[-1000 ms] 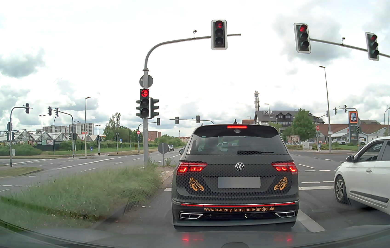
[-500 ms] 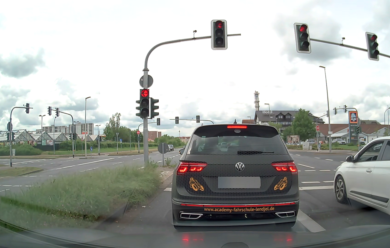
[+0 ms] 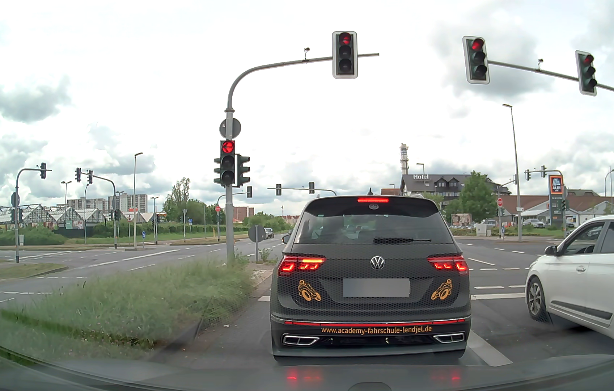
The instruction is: Follow the waypoints while adhering to traffic rules and regulations
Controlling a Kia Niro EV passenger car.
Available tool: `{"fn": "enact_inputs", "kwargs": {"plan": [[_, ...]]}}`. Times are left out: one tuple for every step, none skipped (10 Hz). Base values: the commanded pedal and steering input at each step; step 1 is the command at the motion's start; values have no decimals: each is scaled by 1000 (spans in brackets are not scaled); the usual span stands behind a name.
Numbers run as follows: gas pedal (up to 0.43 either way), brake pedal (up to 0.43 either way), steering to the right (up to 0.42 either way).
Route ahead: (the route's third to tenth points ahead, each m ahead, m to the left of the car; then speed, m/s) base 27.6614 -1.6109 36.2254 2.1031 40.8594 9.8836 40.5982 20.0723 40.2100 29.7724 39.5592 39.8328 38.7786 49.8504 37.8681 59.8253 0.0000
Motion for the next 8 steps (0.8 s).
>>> {"fn": "enact_inputs", "kwargs": {"plan": [[0,256,6],[0,262,6],[0,256,6],[0,262,6],[0,256,6],[0,256,6],[0,256,6],[0,256,6]]}}
